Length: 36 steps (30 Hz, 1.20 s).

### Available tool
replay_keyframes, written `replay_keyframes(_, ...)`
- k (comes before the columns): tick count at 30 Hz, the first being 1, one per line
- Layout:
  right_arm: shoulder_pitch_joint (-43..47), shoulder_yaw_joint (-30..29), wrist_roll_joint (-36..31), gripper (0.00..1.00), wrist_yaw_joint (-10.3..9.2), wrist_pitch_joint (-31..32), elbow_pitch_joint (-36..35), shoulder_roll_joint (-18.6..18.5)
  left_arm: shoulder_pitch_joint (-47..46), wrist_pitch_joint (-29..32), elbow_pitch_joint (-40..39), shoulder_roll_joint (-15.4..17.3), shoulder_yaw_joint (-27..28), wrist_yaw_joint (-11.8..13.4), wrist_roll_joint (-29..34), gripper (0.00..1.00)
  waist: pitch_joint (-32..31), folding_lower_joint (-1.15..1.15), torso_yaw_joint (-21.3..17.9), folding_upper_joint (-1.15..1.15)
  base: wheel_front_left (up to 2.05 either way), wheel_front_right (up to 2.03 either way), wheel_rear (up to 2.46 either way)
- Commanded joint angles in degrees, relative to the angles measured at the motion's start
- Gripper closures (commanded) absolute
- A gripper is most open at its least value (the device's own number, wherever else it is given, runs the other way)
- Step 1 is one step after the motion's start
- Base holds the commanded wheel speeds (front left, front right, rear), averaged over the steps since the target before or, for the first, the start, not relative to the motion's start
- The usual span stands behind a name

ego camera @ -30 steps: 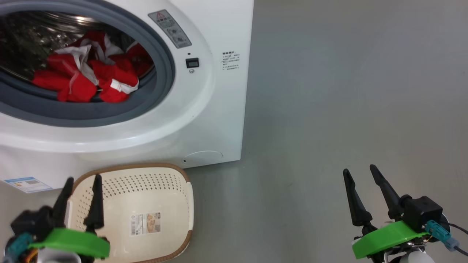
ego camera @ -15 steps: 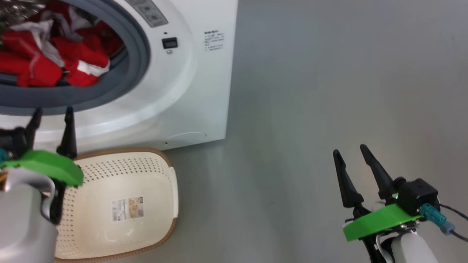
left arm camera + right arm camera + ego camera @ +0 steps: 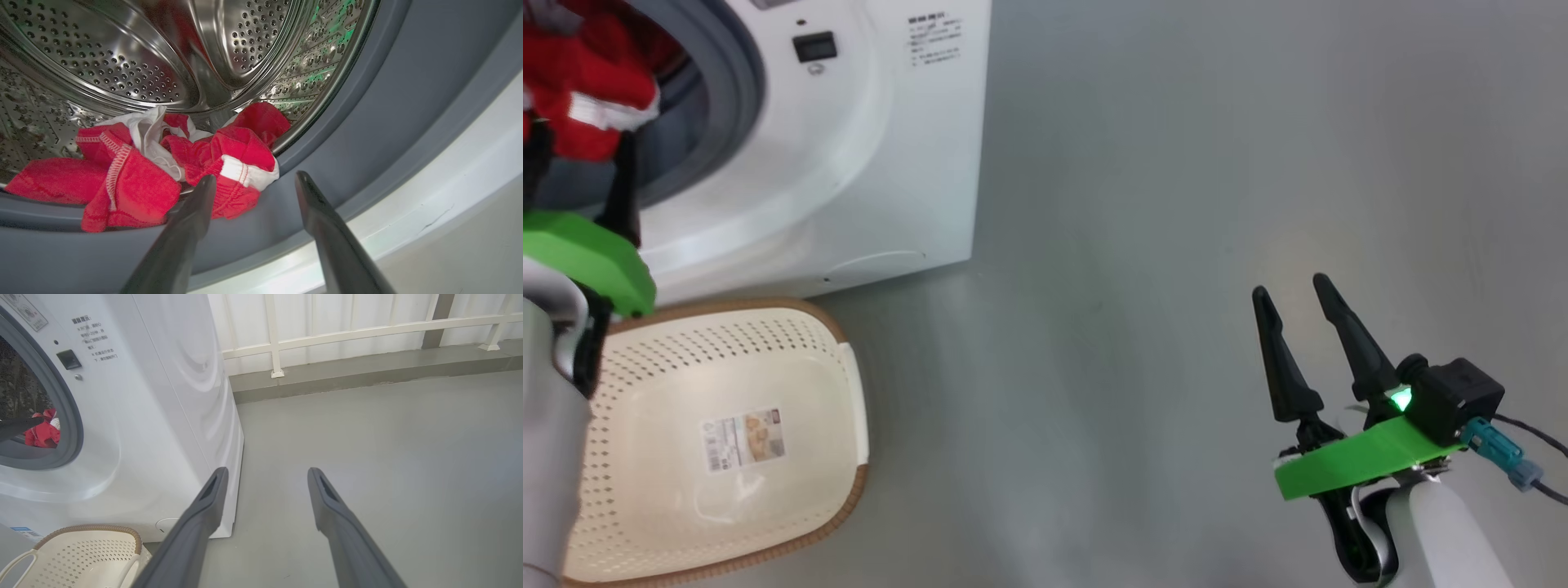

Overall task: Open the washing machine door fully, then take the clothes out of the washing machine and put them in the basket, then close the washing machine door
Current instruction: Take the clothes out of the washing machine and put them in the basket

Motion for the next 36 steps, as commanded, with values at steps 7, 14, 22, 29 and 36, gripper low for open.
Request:
replay_keyframes(7,-2.3,2.8,2.6,0.0,0.09,-0.7,-1.8,0.1,-6.9,0.9,3.1,6.6,-3.9,-0.2,-2.9,0.0,4.3,0.0,-2.8,0.0,0.0,0.0,0.0)
replay_keyframes(14,-2.9,3.4,3.5,0.0,0.09,-0.7,-1.8,0.1,-10.2,1.4,6.2,8.9,-8.5,-0.2,-6.2,0.0,5.8,0.0,-4.1,0.0,0.0,0.0,0.0)
replay_keyframes(22,-3.6,3.9,4.0,0.0,0.09,-0.7,-2.1,0.1,-13.2,1.4,8.7,10.7,-13.1,-0.2,-8.9,0.0,7.0,0.0,-5.3,0.0,0.0,0.0,0.0)
replay_keyframes(29,-3.9,4.5,4.4,0.0,0.09,-0.7,-2.5,0.1,-15.6,0.9,11.4,11.6,-15.7,-0.2,-10.0,0.0,7.6,0.0,-6.5,0.0,0.0,0.0,0.0)
replay_keyframes(36,-3.7,4.7,4.6,0.0,0.09,-0.7,-2.9,0.1,-17.0,0.1,13.6,12.0,-17.6,-0.2,-11.0,0.52,7.9,0.0,-7.3,0.0,0.0,0.0,0.0)
